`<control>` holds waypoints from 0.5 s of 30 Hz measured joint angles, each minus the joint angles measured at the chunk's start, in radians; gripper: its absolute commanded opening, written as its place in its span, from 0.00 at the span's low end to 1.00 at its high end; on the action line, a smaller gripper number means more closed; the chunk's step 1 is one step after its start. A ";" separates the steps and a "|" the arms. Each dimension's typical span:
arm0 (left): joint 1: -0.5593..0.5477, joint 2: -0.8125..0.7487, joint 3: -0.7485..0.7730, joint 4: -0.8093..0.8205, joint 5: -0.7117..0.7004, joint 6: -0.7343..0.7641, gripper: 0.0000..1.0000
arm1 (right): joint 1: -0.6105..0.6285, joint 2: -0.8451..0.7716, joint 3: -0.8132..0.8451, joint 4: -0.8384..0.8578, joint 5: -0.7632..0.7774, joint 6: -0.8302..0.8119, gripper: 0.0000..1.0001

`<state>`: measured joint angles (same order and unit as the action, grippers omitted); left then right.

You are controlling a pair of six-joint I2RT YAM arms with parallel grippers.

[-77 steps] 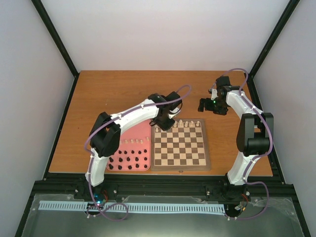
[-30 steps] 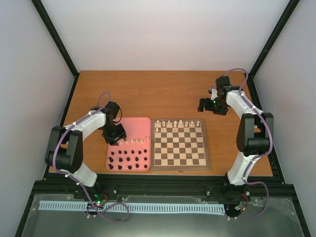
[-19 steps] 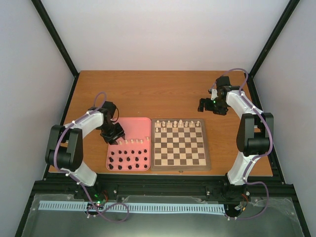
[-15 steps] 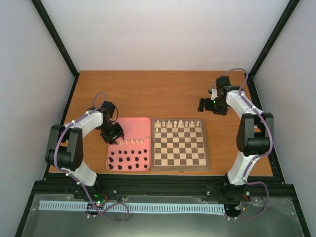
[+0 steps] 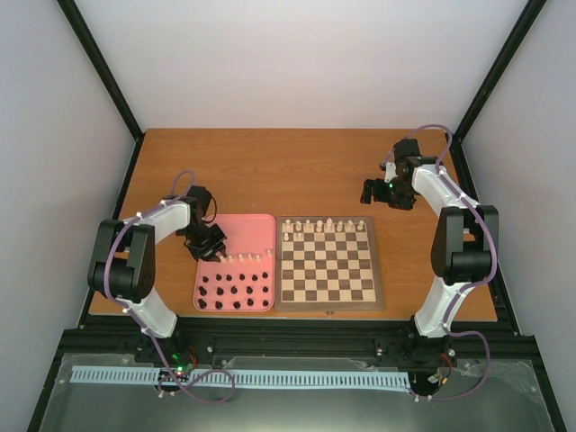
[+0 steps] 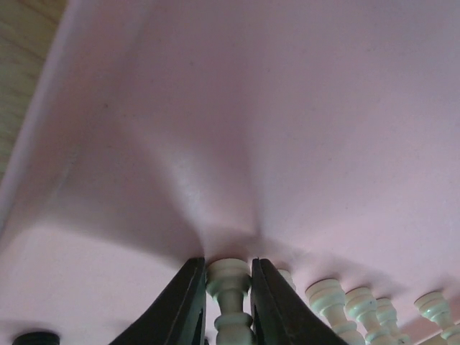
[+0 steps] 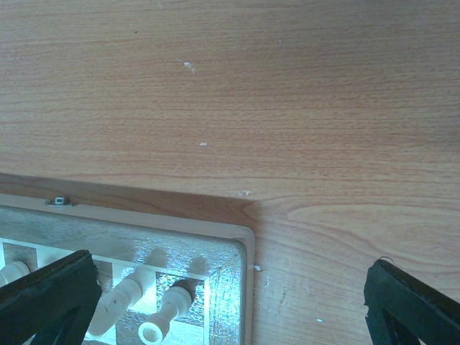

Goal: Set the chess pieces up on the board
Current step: Pick up the chess piece from the storage box.

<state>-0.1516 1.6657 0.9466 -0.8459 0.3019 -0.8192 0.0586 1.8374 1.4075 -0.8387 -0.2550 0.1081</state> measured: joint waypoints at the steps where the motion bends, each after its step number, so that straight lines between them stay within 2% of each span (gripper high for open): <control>1: 0.000 0.002 0.002 0.000 0.000 -0.002 0.16 | 0.000 0.000 0.000 0.000 0.000 0.000 1.00; 5: 0.002 0.007 0.011 -0.002 0.001 0.000 0.10 | 0.000 0.000 0.000 0.000 0.000 0.000 1.00; 15: 0.009 0.008 0.014 -0.002 0.010 0.001 0.10 | 0.000 0.006 0.000 -0.002 0.000 0.000 1.00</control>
<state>-0.1425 1.6741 0.9604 -0.8478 0.3122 -0.8185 0.0586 1.8439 1.4075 -0.8402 -0.2550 0.1078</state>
